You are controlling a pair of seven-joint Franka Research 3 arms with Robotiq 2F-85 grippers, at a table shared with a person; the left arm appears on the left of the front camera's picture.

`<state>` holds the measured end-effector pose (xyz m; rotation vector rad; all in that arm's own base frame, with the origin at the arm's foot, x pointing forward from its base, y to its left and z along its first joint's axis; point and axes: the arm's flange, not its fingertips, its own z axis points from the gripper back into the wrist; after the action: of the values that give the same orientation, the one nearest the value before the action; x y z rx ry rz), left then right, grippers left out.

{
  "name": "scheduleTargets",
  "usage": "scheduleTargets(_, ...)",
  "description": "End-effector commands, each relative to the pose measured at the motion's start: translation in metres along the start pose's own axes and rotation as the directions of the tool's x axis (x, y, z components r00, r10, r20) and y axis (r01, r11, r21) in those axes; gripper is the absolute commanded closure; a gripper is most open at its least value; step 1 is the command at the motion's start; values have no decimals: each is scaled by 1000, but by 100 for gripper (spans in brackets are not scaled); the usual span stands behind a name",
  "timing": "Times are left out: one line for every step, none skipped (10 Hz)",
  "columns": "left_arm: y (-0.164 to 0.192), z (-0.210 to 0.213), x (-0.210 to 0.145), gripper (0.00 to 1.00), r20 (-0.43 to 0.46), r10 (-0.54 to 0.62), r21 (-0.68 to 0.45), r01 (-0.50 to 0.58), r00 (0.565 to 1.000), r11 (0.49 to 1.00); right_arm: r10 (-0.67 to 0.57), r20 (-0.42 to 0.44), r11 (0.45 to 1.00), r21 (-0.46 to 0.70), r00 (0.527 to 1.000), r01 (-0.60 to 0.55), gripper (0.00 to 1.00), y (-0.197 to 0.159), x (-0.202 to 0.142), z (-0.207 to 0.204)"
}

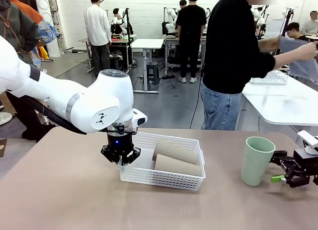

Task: Clean and organize the cups into the basket.
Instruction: Pick up the Reusable plastic cup from the right side of the table and stack it inside the Organizing basket in the center of the table.

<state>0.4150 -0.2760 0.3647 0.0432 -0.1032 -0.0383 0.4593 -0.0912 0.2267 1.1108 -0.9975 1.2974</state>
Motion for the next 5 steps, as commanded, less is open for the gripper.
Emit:
scheduleTargets(-2,1,-1,100,9,2,6,-2,1000,1000,-19,3,1000,-5,1000,19,0,-12,0,-7)
scheduleTargets(-2,1,-1,100,9,2,6,-2,1000,1000,-26,9,1000,-1,1000,26,0,-15,-1,-9)
scheduleTargets(-2,1,-1,100,9,2,6,-2,1000,1000,-34,17,999,0,999,34,0,-21,-1,-11)
scheduleTargets(-2,1,-1,100,9,2,6,-2,1000,1000,-42,25,999,2,999,42,0,-25,-1,-13)
scheduleTargets(-2,1,-1,100,9,2,6,-2,1000,1000,-54,34,999,7,998,54,0,-30,-2,-15)
